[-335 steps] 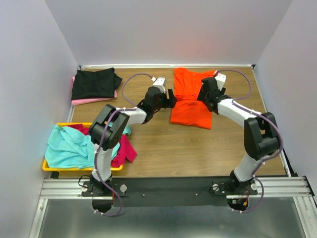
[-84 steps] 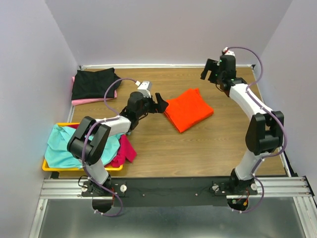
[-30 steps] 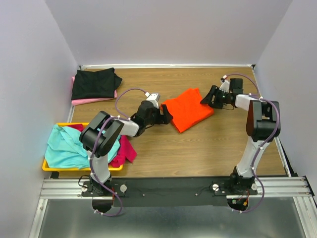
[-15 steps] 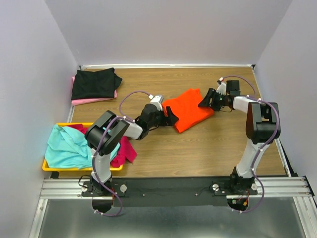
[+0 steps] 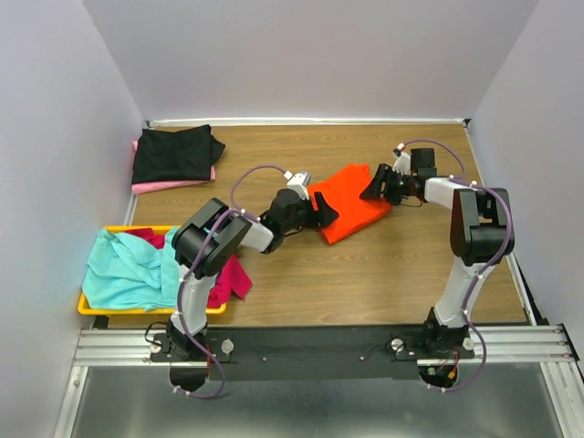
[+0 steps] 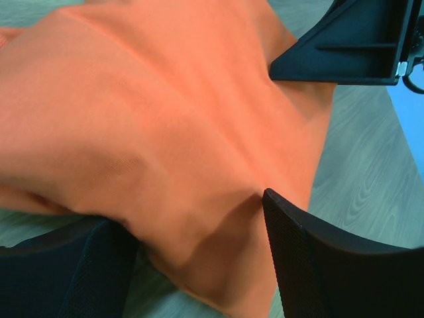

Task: Fold and stack the t-shirts
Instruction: Neatly place the folded tshirt to the corner

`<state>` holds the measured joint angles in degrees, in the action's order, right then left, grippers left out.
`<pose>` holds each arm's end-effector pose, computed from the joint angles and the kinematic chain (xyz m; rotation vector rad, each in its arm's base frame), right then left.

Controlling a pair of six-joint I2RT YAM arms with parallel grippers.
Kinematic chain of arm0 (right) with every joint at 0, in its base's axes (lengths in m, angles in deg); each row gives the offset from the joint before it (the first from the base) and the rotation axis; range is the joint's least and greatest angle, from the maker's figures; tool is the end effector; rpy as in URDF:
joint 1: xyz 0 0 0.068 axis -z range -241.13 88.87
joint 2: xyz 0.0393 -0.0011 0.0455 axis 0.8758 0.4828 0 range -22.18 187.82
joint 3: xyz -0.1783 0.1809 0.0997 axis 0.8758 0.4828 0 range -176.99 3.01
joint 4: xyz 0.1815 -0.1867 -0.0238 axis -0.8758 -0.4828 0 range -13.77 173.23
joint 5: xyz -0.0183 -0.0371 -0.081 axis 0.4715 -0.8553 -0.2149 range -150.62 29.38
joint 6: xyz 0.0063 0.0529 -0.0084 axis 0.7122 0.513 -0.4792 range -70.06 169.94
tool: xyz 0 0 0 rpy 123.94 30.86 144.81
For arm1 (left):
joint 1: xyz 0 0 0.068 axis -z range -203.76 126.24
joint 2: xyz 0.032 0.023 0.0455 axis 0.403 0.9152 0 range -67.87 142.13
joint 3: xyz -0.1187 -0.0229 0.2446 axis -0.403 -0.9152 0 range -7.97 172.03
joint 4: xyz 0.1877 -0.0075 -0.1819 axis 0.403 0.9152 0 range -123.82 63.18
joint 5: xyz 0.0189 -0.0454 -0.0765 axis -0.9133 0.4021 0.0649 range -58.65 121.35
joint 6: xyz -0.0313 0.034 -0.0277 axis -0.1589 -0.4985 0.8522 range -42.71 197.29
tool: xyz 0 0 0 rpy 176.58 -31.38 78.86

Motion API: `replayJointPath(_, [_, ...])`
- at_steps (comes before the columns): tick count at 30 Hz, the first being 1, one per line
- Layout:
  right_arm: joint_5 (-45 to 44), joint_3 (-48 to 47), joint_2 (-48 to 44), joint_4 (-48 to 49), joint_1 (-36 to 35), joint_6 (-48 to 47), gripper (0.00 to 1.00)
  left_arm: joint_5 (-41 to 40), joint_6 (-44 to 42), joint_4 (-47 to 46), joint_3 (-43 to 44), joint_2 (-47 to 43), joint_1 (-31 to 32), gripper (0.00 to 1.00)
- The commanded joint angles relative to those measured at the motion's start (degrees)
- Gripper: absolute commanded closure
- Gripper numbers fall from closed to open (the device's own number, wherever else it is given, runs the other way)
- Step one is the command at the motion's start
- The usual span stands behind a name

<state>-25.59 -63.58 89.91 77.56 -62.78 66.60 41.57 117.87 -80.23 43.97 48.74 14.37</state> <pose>0.3978 0.0318 0.1450 0.0496 2.4412 0.8920 0.3115 -0.2526 0.1196 0.0882 2.0390 -1.0746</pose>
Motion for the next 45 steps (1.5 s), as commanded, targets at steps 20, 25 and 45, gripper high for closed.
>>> replayJointPath(20, [-4.2,1.5,-6.4,-3.6,-1.0,-0.4,0.09,-9.3,-20.3,22.1,5.7,-6.2,-2.4,1.00])
replayJointPath(25, [-5.9,0.8,-10.6,-3.6,-0.9,-0.1,0.07,-13.6,-32.4,30.7,9.8,-9.6,-4.4,1.00])
replayJointPath(45, [-5.0,-0.6,-11.9,-3.0,-0.7,0.1,0.07,-5.7,-36.4,42.1,16.3,-5.0,-11.0,1.00])
